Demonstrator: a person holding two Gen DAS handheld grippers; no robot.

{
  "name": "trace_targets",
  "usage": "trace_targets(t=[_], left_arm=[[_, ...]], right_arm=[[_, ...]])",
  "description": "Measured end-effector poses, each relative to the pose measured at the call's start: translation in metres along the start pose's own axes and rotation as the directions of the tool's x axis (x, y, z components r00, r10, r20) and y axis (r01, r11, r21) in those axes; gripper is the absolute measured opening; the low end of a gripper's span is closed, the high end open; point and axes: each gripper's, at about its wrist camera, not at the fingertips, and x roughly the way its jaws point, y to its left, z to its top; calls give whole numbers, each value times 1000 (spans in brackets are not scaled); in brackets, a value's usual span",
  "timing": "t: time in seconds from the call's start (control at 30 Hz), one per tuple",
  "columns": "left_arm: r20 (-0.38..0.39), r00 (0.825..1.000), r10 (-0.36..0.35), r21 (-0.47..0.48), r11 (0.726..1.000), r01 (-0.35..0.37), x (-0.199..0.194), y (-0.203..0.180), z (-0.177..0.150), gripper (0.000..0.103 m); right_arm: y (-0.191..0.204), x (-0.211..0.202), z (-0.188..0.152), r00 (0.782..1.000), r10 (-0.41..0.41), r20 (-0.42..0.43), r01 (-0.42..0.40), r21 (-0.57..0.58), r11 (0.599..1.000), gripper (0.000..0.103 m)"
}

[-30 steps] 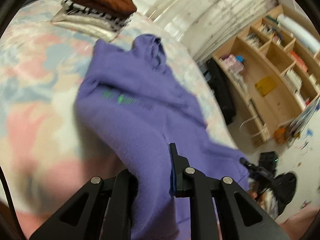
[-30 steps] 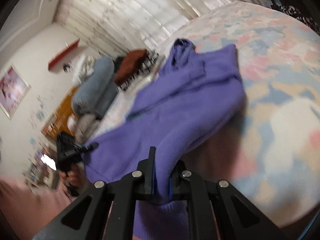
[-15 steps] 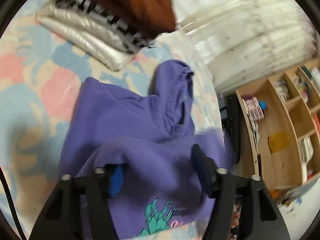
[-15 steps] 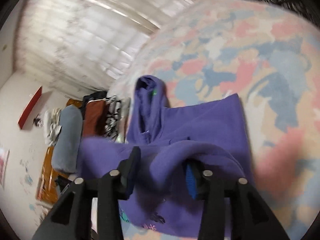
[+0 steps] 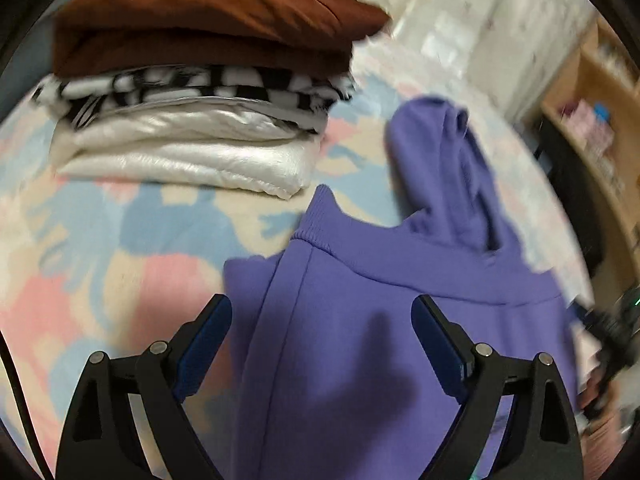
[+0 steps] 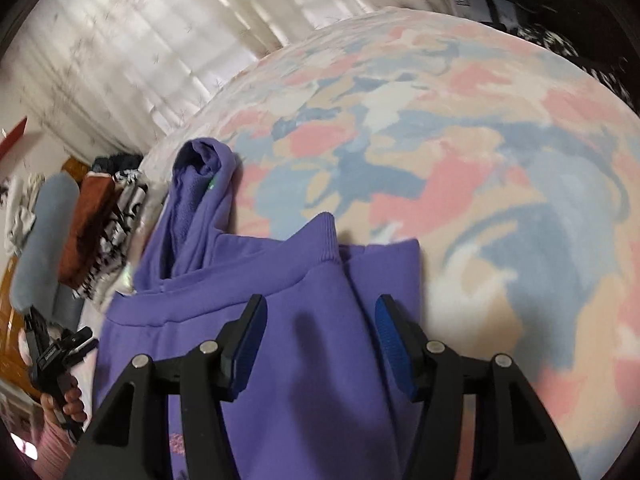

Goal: Fold large clothes
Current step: 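Lift the hem with both tools and flip the hoodie over onto its front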

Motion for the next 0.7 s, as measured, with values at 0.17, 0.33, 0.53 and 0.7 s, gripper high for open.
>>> trace_targets(t=[0.17, 0.33, 0.53, 0.7], left_arm=[[1, 995, 95, 73, 993, -95, 28, -10, 6, 78], [68, 986, 151, 99, 982, -158, 18, -13, -3, 19], [131, 983, 131, 6, 991, -133, -10, -6, -16, 17], [52, 982, 184, -16, 983, -183, 13, 3, -9, 33]], right_arm=[[7, 27, 14, 999, -4, -36, 3, -33, 999, 56], [20, 43, 12, 996, -77, -53, 73, -86, 994, 9], [37, 4, 22, 990, -40, 136, 51, -77, 996, 9], [31, 61, 15, 975, -221, -10, 219, -111, 969, 15]])
